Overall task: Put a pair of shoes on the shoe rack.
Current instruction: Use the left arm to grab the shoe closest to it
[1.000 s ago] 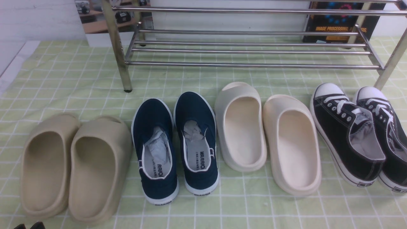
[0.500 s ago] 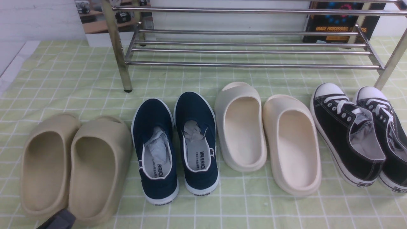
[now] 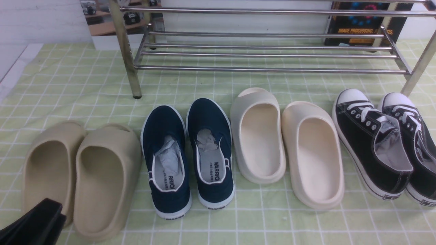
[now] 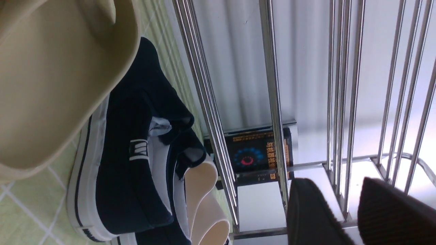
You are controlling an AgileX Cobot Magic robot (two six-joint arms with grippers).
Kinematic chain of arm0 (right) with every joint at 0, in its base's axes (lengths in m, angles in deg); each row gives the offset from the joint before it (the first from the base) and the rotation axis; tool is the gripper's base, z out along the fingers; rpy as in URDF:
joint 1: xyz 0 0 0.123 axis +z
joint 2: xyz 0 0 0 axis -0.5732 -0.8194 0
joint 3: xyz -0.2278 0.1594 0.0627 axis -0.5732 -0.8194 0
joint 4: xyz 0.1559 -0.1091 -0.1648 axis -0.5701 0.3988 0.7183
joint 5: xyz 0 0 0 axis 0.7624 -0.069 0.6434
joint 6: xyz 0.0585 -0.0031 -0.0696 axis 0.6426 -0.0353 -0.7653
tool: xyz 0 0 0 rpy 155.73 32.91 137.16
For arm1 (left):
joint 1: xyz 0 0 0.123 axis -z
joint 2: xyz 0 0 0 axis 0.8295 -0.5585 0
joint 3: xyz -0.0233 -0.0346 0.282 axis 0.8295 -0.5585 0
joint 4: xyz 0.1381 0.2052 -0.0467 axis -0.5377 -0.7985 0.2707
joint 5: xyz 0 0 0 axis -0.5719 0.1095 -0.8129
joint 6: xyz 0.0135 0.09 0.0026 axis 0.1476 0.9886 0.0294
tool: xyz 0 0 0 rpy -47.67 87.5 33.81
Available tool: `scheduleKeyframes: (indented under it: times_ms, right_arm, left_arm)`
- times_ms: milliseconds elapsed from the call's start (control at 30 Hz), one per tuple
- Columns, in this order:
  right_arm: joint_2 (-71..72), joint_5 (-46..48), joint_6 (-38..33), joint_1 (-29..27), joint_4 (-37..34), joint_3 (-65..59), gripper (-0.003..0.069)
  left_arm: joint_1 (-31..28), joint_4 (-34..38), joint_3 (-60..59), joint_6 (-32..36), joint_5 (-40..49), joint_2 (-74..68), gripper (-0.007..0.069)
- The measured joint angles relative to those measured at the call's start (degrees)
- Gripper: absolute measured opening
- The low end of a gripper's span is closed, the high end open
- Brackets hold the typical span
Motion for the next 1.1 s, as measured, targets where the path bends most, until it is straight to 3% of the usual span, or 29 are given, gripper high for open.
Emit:
scheduleKeyframes:
  times_ms: [100, 200, 333, 400, 467, 500, 600, 733, 900, 1100]
  right_arm:
    - [0.0, 0.0, 0.0, 0.0, 0.0, 0.0, 0.0239]
    - [0.0, 0.0, 0.0, 0.0, 0.0, 0.0, 0.0239]
    - [0.0, 0.0, 0.0, 0.0, 0.0, 0.0, 0.0239]
    - [0.0, 0.0, 0.0, 0.0, 0.0, 0.0, 0.0239]
    - [0.0, 0.0, 0.0, 0.0, 0.0, 0.0, 0.0239]
    - [0.0, 0.0, 0.0, 0.0, 0.0, 0.0, 0.0239]
    - [0.0, 0.0, 0.0, 0.0, 0.0, 0.0, 0.0241]
    - [0.0, 0.0, 0.0, 0.0, 0.0, 0.0, 0.0243]
    - [0.0, 0.0, 0.0, 0.0, 0.0, 0.0, 0.0244]
    - [0.0, 0.0, 0.0, 0.0, 0.0, 0.0, 0.0244]
  left_arm:
    - [0.0, -0.1, 1.1, 2.5, 2.4, 0.0, 0.0238]
    - [0.0, -2.6, 7.5, 11.8, 6.3, 0.0, 0.0238]
    - [0.0, -12.3, 15.8, 18.0, 7.6, -0.8, 0.0227]
    - [0.0, -24.0, 21.4, 18.0, 9.3, -5.6, 0.0176]
    - [0.0, -37.0, 26.3, 14.7, 13.6, -12.4, 0.0117]
    - [0.0, -38.2, 26.8, 14.3, 14.1, -13.0, 0.0103]
    - [0.0, -57.7, 35.3, 5.1, 25.6, -24.7, -0.0005]
    - [0.3, -76.8, 46.1, -5.6, 41.6, -38.2, -0.0013]
    - [5.1, -81.6, 54.8, -13.4, 50.0, -49.1, -0.0013]
    - [13.5, -80.2, 61.8, -14.6, 53.6, -63.8, -0.0013]
